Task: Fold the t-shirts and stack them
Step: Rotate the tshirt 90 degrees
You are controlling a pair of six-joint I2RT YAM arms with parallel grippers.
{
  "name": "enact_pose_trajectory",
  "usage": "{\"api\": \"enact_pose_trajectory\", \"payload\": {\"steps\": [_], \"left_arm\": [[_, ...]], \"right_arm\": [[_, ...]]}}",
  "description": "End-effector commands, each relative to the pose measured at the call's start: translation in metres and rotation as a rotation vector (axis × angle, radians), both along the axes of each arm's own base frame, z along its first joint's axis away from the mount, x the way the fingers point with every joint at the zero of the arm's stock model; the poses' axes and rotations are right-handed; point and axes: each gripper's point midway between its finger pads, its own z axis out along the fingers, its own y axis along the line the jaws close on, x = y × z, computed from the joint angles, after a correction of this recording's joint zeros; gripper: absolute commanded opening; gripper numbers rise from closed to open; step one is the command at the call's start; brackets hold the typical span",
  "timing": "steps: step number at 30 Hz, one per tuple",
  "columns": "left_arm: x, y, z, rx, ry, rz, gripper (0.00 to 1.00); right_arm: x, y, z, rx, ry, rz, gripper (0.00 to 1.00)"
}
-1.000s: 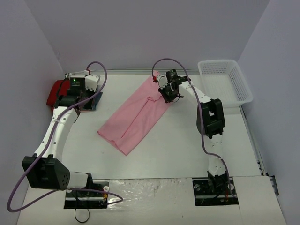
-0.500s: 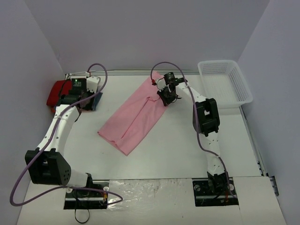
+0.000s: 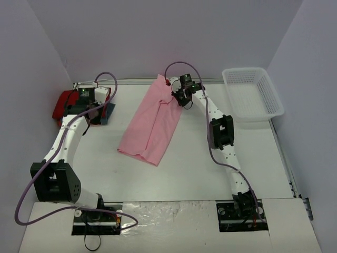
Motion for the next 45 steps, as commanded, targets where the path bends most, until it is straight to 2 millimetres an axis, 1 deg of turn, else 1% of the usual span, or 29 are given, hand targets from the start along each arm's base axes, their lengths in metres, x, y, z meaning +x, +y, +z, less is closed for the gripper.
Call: {"api": "enact_pose_trajectory", "payload": {"steps": [1, 3, 4, 7, 10, 11, 14, 16, 17, 18, 19, 21, 24, 27, 30, 31, 32, 33, 34, 35, 36, 37, 38, 39, 40, 41, 42, 44, 45], "left_arm": [[0.000, 0.010, 0.006, 0.021, -0.012, 0.030, 0.02], [0.000, 0.011, 0.003, 0.020, -0.002, 0.032, 0.02], [-0.001, 0.011, 0.001, 0.019, 0.002, 0.033, 0.02], [0.000, 0.009, -0.003, 0.010, 0.019, 0.031, 0.02], [0.001, 0.008, -0.003, -0.001, 0.024, 0.035, 0.02], [0.001, 0.003, -0.002, -0.023, 0.029, 0.019, 0.02], [-0.002, 0.000, -0.001, -0.038, 0.028, 0.014, 0.02], [-0.004, 0.000, 0.002, -0.040, 0.012, 0.014, 0.03], [-0.007, -0.001, -0.001, -0.043, 0.017, 0.013, 0.02], [-0.008, -0.001, 0.000, -0.046, 0.012, 0.013, 0.02], [-0.009, -0.001, 0.003, -0.046, -0.003, 0.011, 0.02], [-0.011, -0.002, 0.002, -0.048, -0.001, 0.007, 0.02], [-0.012, -0.002, 0.003, -0.051, -0.008, 0.008, 0.02], [-0.012, -0.005, 0.002, -0.062, -0.006, 0.001, 0.02], [-0.011, -0.008, 0.000, -0.077, 0.001, -0.011, 0.02], [-0.011, -0.010, 0.000, -0.082, 0.001, -0.021, 0.02], [-0.011, -0.012, 0.001, -0.090, -0.002, -0.027, 0.02], [-0.011, -0.014, 0.001, -0.099, 0.000, -0.040, 0.02], [-0.010, -0.018, 0.008, -0.115, -0.019, -0.062, 0.02], [-0.010, -0.022, 0.010, -0.126, -0.028, -0.074, 0.02], [-0.009, -0.022, 0.019, -0.129, -0.061, -0.081, 0.03], [-0.009, -0.023, 0.022, -0.132, -0.074, -0.088, 0.07], [-0.008, -0.024, 0.025, -0.133, -0.084, -0.091, 0.16], [-0.008, -0.025, 0.028, -0.132, -0.092, -0.101, 0.20], [-0.009, -0.027, 0.030, -0.132, -0.093, -0.108, 0.24], [-0.007, -0.027, 0.033, -0.130, -0.101, -0.112, 0.26], [-0.008, -0.030, 0.035, -0.124, -0.105, -0.128, 0.29], [-0.008, -0.035, 0.041, -0.120, -0.119, -0.157, 0.32], [-0.010, -0.041, 0.045, -0.108, -0.131, -0.195, 0.35]], "right_arm": [[0.018, -0.019, -0.021, -0.112, -0.061, -0.040, 0.00], [0.030, -0.025, -0.022, -0.138, -0.110, -0.061, 0.00], [0.041, -0.030, -0.018, -0.160, -0.161, -0.087, 0.00], [0.055, -0.035, -0.016, -0.187, -0.227, -0.100, 0.02], [0.063, -0.041, -0.013, -0.205, -0.266, -0.128, 0.04], [0.064, -0.047, -0.014, -0.228, -0.271, -0.142, 0.05], [0.063, -0.056, -0.017, -0.273, -0.273, -0.162, 0.06], [0.061, -0.067, -0.025, -0.306, -0.259, -0.183, 0.06], [0.060, -0.069, -0.025, -0.306, -0.256, -0.188, 0.06], [0.058, -0.075, -0.031, -0.308, -0.239, -0.192, 0.06], [0.058, -0.078, -0.032, -0.302, -0.231, -0.196, 0.06], [0.059, -0.084, -0.033, -0.294, -0.227, -0.209, 0.06], [0.062, -0.083, -0.032, -0.296, -0.235, -0.198, 0.05], [0.066, -0.080, -0.027, -0.294, -0.256, -0.188, 0.05], [0.069, -0.077, -0.013, -0.302, -0.286, -0.190, 0.03], [0.071, -0.076, 0.000, -0.301, -0.306, -0.192, 0.02], [0.068, -0.076, 0.003, -0.299, -0.304, -0.193, 0.01], [0.071, -0.075, 0.016, -0.281, -0.333, -0.202, 0.00], [0.074, -0.071, 0.054, -0.239, -0.390, -0.210, 0.00], [0.070, -0.071, 0.052, -0.223, -0.398, -0.215, 0.00], [0.068, -0.070, 0.067, -0.202, -0.418, -0.220, 0.00], [0.065, -0.063, 0.103, -0.156, -0.463, -0.220, 0.00], [0.060, -0.061, 0.110, -0.146, -0.464, -0.218, 0.00], [0.057, -0.059, 0.141, -0.118, -0.502, -0.222, 0.00], [0.053, -0.056, 0.154, -0.104, -0.516, -0.219, 0.00], [0.047, -0.051, 0.158, -0.095, -0.515, -0.205, 0.01], [0.040, -0.050, 0.186, -0.072, -0.549, -0.211, 0.03], [0.026, -0.045, 0.204, -0.045, -0.556, -0.206, 0.06], [0.012, -0.048, 0.218, -0.037, -0.560, -0.206, 0.08]]}}
